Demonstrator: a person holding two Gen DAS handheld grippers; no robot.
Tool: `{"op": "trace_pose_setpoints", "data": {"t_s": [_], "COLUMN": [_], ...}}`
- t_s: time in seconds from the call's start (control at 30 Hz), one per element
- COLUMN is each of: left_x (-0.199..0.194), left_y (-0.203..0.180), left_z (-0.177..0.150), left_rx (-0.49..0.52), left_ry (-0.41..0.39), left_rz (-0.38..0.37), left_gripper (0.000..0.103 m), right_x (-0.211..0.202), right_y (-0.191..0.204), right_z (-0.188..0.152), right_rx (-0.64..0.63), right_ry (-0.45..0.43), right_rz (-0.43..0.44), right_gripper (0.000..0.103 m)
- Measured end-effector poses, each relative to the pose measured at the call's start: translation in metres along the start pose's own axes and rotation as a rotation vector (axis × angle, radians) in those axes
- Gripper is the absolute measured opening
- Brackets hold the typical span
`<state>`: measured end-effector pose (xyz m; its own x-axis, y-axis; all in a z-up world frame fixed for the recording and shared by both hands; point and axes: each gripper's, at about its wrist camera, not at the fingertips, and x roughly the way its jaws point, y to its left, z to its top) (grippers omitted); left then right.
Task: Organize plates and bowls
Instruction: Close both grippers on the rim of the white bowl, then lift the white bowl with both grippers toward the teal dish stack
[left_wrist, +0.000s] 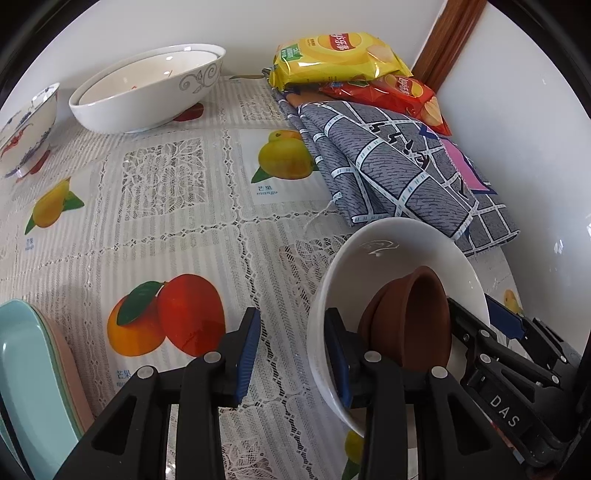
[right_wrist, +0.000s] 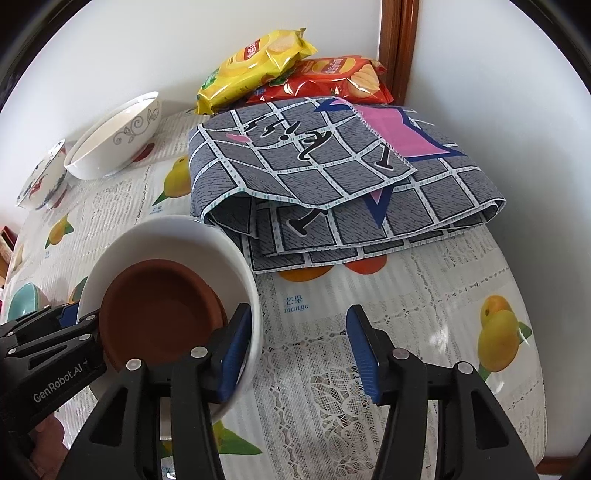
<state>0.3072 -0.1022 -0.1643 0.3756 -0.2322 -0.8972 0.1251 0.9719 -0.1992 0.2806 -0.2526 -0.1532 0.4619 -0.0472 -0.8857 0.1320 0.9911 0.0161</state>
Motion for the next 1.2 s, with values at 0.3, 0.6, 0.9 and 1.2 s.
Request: {"op": "trace_pose_setpoints", "data": {"t_s": [0.3, 0.6, 0.9, 1.2], "left_x": [0.001, 0.001, -0.008, -0.016], "left_y": [0.001, -0.008, -0.002, 0.005], "left_z": [0.000, -0.002, -0.011, -0.024], "left_rx": [-0.030, -0.025, -0.035, -0.041], "left_ry": [-0.003, -0.020, -0.021, 0.007], "left_rz": [-0.001, -0.030, -0.029, -0.037], "left_gripper": [0.032, 0.010, 0.010, 0.011], "right_x": [0.003, 0.001, -0.012, -0.010], "right_y": [-0.007, 0.006, 0.007, 0.016], "right_z": [0.001, -0.001, -0.010, -0.019], "right_rx": [0.090, 0.101, 0.130, 0.085], "right_ry": [0.013, 0.008, -0.013, 0.076], "right_rz": [0.078, 0.145, 0.147, 0.141], "right_gripper": [0.043, 0.009, 0.008, 0.013]}}
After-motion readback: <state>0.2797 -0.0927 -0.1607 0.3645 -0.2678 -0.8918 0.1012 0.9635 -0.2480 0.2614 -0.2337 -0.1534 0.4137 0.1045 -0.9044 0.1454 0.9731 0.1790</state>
